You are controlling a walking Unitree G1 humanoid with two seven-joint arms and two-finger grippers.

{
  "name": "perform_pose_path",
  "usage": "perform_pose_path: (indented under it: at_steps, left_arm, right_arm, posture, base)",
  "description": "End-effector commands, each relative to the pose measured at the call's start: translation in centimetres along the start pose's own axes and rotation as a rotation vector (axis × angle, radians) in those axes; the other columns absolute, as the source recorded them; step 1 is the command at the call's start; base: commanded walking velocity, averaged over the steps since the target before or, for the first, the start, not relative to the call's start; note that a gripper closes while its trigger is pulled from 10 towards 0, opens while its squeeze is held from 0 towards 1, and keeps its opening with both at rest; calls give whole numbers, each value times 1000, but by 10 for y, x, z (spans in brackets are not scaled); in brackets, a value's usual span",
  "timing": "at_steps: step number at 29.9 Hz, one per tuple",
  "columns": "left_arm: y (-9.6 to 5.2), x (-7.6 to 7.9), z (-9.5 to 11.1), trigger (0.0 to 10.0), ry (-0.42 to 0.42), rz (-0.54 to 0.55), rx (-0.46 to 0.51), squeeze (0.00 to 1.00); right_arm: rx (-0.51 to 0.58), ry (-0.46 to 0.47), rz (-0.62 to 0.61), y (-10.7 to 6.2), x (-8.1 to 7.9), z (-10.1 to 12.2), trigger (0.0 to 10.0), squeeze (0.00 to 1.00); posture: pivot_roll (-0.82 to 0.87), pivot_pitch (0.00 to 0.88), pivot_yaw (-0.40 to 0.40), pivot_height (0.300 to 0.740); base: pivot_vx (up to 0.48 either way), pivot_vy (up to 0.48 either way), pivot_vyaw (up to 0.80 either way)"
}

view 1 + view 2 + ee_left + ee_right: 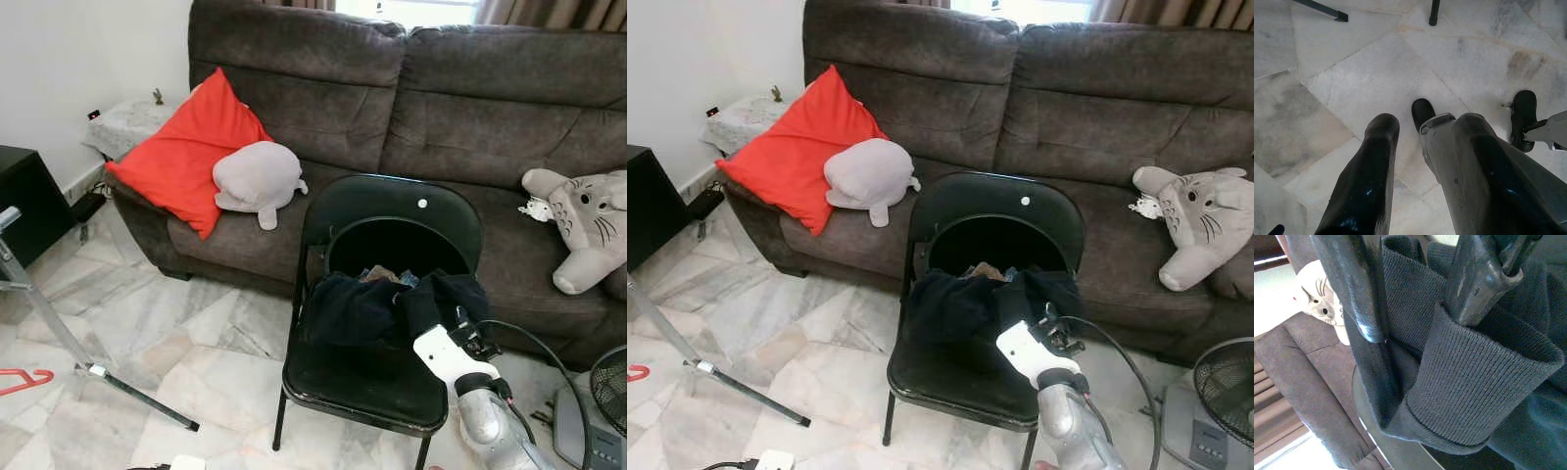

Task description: Hang hanger

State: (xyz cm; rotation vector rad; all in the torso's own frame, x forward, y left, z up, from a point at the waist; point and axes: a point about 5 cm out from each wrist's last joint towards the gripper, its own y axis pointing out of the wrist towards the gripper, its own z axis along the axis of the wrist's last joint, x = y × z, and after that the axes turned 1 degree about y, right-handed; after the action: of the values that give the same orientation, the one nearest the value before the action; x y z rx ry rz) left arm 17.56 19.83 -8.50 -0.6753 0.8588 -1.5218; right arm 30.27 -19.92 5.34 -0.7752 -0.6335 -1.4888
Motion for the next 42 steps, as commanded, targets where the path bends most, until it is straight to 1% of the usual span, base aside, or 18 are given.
perform_pose_path:
  at_steps: [1,3,5,6,11,12,15,16,19,21,22,24,30,32,34,36,39,42]
  left_arm:
    - [-1,0,-5,10000,25,-3,-18,0]
    - [-1,0,-5,10000,25,-3,-18,0]
    - [-1,0,-5,10000,27,-3,-18,0]
    - [-1,0,-5,10000,27,-3,-18,0]
    - [-1,-1,-5,10000,29,-3,-17,0]
    - [-1,-1,-5,10000,30,-3,-17,0]
    - [-1,-1,-5,10000,32,-6,-18,0]
    - [-1,-1,-5,10000,32,-6,-18,0]
    - [-1,-1,-5,10000,30,-6,-16,0]
    - [-1,-1,-5,10000,30,-5,-16,0]
    - [-1,-1,-5,10000,30,-5,-16,0]
    - [-1,-1,-5,10000,30,-3,-16,0]
    - [-1,-1,-5,10000,31,-1,-18,0]
    - [-1,-1,-5,10000,31,-1,-18,0]
    - [-1,-1,-5,10000,33,-2,-18,0]
    - [-1,-1,-5,10000,33,-3,-18,0]
    - [-1,-1,-5,10000,35,-4,-17,0]
    - [-1,-1,-4,10000,36,-6,-16,0]
  right_arm:
    - [15,13,-3,2,0,5,10000,0]
    - [-4,8,8,5,0,3,10000,0]
    - [16,5,5,6,0,6,10000,0]
    - [92,17,-46,8,7,15,10000,0]
    - [230,41,-204,6,28,34,10000,0]
    - [240,29,-208,6,28,35,10000,0]
    - [227,-8,-137,7,20,32,10000,0]
    - [227,-8,-137,7,20,32,10000,0]
    - [124,-34,-1,10,3,19,10000,0]
    - [72,-63,54,10,-4,11,10000,0]
    - [72,-63,54,10,-4,11,10000,0]
    - [21,-51,48,12,-5,5,10000,0]
    - [-11,-14,35,14,-3,3,10000,0]
    - [-7,-8,21,15,-1,3,10000,0]
    - [52,11,-63,15,7,9,10000,0]
    - [68,31,-87,14,9,11,10000,0]
    - [70,103,-78,9,5,11,10000,0]
    - [20,170,-11,4,-6,4,10000,0]
  posture:
    - [26,58,13,740]
    - [26,58,14,740]
    - [26,58,14,740]
    - [28,57,14,740]
    - [29,58,13,740]
    - [25,58,14,740]
    - [27,56,14,740]
    - [27,56,14,740]
    - [29,56,14,740]
    - [30,56,14,740]
    - [30,56,14,740]
    - [30,56,14,740]
    - [35,59,17,740]
    - [35,59,17,740]
    - [35,59,18,740]
    - [31,60,18,740]
    - [28,60,19,740]
    - [28,60,19,740]
  base:
    - [0,0,0]
    - [0,0,0]
    - [0,0,0]
    - [0,0,0]
    - [0,0,0]
    - [0,0,0]
    - [0,0,0]
    - [0,0,0]
    - [0,0,0]
    - [0,0,0]
    - [0,0,0]
    - [0,0,0]
    - [0,0,0]
    - [0,0,0]
    - [0,0,0]
    - [0,0,0]
    - [0,0,0]
    - [0,0,0]
